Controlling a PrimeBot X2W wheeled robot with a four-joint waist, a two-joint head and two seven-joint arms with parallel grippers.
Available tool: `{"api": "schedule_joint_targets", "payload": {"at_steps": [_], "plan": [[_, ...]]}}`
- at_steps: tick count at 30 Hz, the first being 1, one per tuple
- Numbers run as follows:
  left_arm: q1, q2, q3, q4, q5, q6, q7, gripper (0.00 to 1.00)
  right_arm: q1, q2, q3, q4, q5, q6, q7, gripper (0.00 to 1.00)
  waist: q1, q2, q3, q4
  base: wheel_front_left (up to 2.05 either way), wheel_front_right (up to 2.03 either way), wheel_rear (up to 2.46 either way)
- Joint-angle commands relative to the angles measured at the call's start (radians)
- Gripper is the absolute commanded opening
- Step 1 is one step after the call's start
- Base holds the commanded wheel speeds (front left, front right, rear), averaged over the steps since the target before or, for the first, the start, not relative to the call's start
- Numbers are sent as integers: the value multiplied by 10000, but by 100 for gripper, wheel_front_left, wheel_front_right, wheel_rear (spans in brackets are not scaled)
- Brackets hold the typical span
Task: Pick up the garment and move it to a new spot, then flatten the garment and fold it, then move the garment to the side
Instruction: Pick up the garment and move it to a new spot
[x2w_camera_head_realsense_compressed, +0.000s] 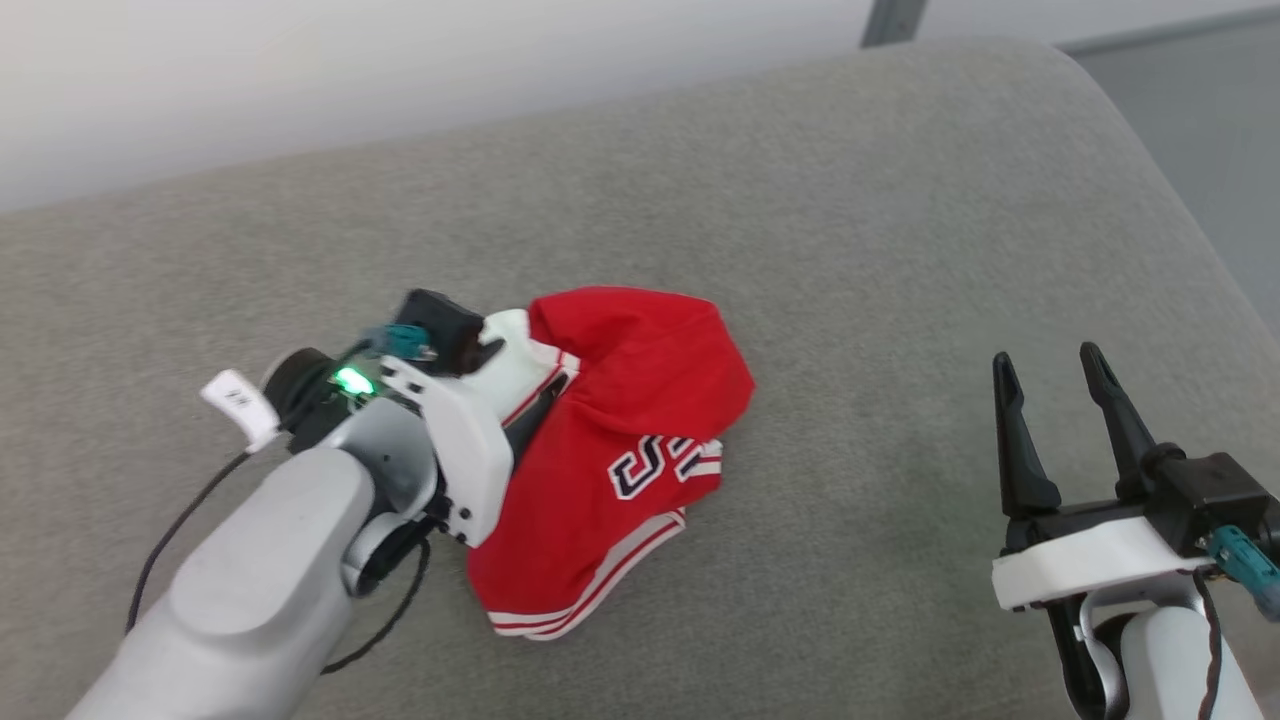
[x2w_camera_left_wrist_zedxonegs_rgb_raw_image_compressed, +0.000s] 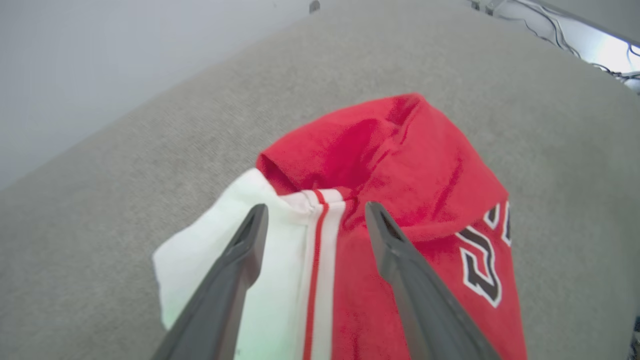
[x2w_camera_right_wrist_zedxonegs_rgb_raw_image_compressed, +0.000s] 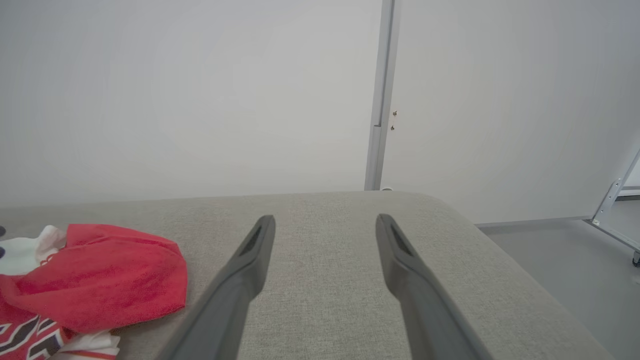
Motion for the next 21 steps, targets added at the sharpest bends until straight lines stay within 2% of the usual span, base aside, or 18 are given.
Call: {"api": "schedule_joint_targets", "payload": {"at_steps": [1,10,21], "plan": [[252,114,204,-181,-168,129,-321,100,114,-83,16,-29,-99,-1,-48,100,0,0,-280,333,0,0,0],[1499,756,1197,-1339,-349,755,-2461,100,392,-431,73,-81,-97,-1,-48,100,0,0,-973,1236,0,0,0],[3274,1213,2141,-2078,-884,1455,-4145,100,715,-577,-52,-146,-193,-1,-48,100,0,0,-1629,2202,0,0,0]]}}
